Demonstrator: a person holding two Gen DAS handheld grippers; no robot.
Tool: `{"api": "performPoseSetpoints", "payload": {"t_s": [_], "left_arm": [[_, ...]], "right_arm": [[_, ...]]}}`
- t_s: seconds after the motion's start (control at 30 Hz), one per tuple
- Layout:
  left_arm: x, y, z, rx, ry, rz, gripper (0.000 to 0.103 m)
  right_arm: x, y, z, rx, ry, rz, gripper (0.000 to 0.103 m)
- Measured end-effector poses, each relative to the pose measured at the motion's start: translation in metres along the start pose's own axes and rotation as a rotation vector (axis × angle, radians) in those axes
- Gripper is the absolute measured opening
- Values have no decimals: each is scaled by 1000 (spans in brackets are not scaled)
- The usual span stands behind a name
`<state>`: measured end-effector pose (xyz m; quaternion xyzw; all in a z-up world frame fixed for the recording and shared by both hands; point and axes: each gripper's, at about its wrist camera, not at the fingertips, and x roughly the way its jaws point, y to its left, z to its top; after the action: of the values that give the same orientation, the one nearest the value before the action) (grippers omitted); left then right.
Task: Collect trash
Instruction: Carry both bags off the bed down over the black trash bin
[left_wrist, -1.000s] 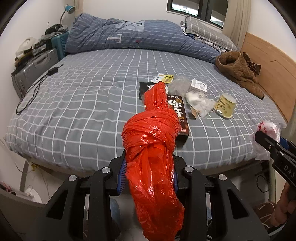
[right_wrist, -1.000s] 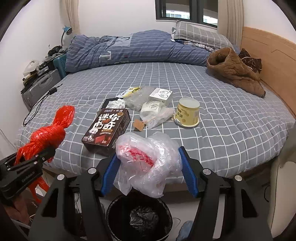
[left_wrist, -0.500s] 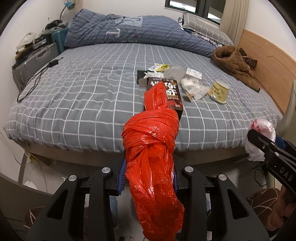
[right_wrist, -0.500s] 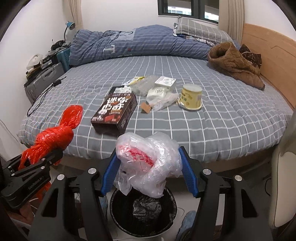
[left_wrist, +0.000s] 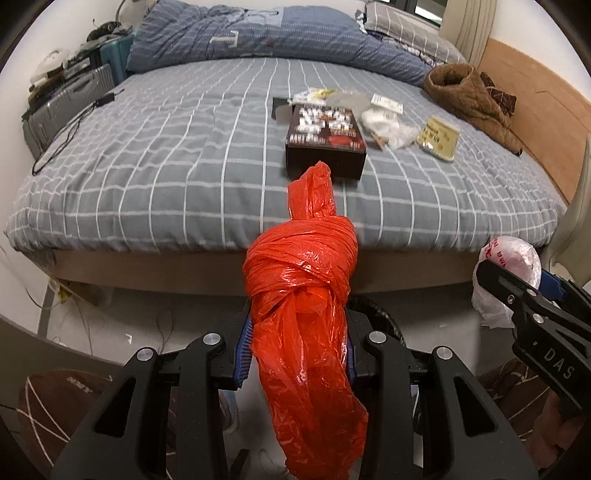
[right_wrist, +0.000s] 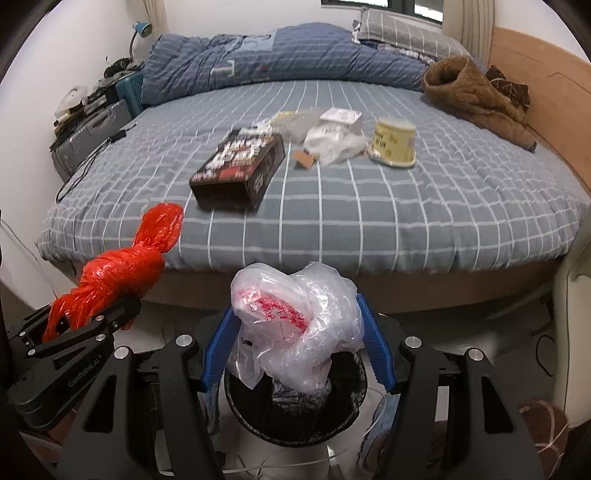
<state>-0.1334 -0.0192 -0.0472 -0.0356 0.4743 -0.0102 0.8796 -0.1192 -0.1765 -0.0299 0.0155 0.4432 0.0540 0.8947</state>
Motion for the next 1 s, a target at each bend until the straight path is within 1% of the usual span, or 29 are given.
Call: {"api": "performPoseSetpoints", "payload": {"t_s": [0.17, 0.33, 0.47, 0.87, 1.0], "left_arm": [[15, 6, -15, -7, 34, 7, 36], [41, 15, -29, -28, 88, 9, 36], [64, 16, -38, -26, 126, 14, 36], [121, 18, -45, -16, 219, 12, 36], [133, 22, -46, -23, 245, 5, 36]], "right_arm": [[18, 0, -17, 1, 42, 2, 60], [42, -4, -32, 15, 88, 0, 60], [65, -6, -44, 22, 132, -1, 60], [128, -3, -66, 8, 245, 6, 60], [146, -3, -75, -1, 287, 13, 60]]}}
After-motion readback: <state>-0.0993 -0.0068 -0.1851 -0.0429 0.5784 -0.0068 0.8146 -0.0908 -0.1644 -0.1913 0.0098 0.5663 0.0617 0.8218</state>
